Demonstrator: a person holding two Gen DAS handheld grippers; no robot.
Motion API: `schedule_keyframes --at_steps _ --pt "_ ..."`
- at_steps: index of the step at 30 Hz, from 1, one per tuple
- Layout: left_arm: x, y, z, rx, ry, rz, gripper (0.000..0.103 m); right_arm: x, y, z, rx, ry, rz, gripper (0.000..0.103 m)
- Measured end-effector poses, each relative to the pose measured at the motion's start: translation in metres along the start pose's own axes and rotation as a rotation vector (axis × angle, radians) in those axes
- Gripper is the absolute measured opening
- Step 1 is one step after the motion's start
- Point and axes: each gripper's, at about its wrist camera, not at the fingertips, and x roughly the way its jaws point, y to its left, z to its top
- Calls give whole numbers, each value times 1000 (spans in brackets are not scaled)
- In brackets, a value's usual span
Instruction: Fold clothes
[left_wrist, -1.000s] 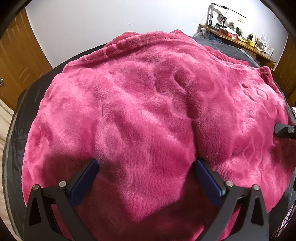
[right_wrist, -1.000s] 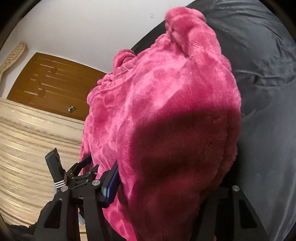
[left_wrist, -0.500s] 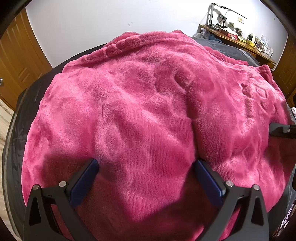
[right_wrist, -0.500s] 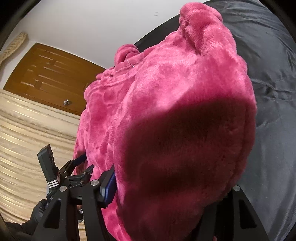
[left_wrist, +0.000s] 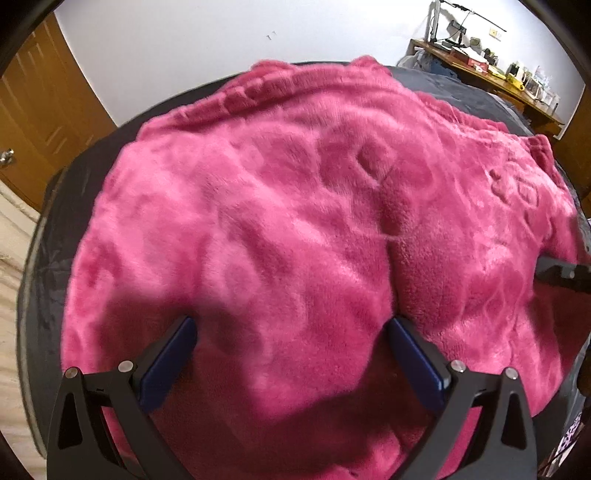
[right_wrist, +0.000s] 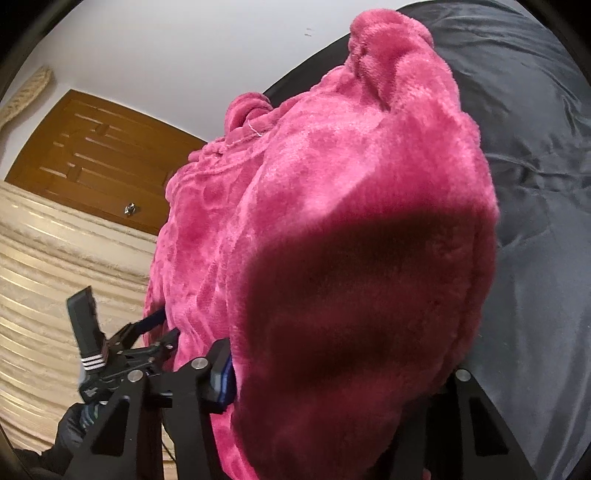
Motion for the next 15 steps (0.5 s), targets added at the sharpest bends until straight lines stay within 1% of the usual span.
schedule_keyframes --at_steps 3,5,6,7,9,10,12,13,15 --pt "-15 8 9 -29 -58 43 103 1 4 3 0 -5 -6 50" --pt "-18 20 25 -43 -76 62 103 1 7 5 0 -9 -10 49" --pt "-16 25 17 -40 -78 78 103 1 8 5 0 -11 -12 49" --pt "-17 31 0 -32 -73 105 103 1 10 6 -3 -14 -15 49" --pt "-22 55 -13 -26 -48 142 103 -1 18 8 -8 -20 -22 49" --pt "-23 67 -20 -25 -25 143 103 -3 20 9 -9 -23 -22 49" --pt "-19 84 -31 -25 20 115 103 -8 25 15 -12 -34 -23 49" --pt "-13 86 -32 -27 24 90 103 -9 29 17 -14 -42 -24 48" --pt "-10 88 -32 -15 17 70 103 -8 36 16 -7 -61 -15 47"
